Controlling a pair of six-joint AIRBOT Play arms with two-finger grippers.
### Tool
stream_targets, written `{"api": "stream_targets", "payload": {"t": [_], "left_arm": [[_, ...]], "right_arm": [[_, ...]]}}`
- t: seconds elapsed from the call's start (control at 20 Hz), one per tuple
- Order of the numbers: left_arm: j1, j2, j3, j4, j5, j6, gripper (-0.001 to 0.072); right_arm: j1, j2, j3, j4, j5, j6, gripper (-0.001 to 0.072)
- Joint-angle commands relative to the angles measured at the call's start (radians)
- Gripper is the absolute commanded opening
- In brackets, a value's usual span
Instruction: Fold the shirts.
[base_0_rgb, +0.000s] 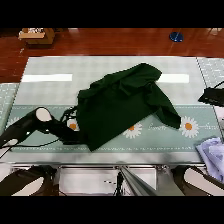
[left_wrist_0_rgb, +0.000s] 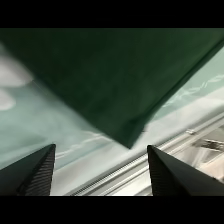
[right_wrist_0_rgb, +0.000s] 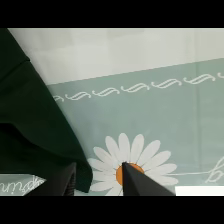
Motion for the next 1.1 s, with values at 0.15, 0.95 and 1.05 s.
{"api": "stream_targets", "payload": {"t": [0.15, 0.95, 1.05], "left_arm": [[-0.065, -0.2, 0.04, -0.243, 0.275, 0.063, 0.0487], [-0.059, -0.231, 0.058, -0.242, 0.136, 0.177, 0.0025], [-0.059, -0.231, 0.058, -0.242, 0.127, 0.176, 0.0025]], "right_arm": [[0.0, 0.001, -0.002, 0.013, 0.029, -0.002, 0.0468], [0.065, -0.001, -0.275, 0.112, -0.092, -0.296, 0.0538], [0.101, -0.01, -0.275, 0.05, -0.168, -0.283, 0.0538]]}}
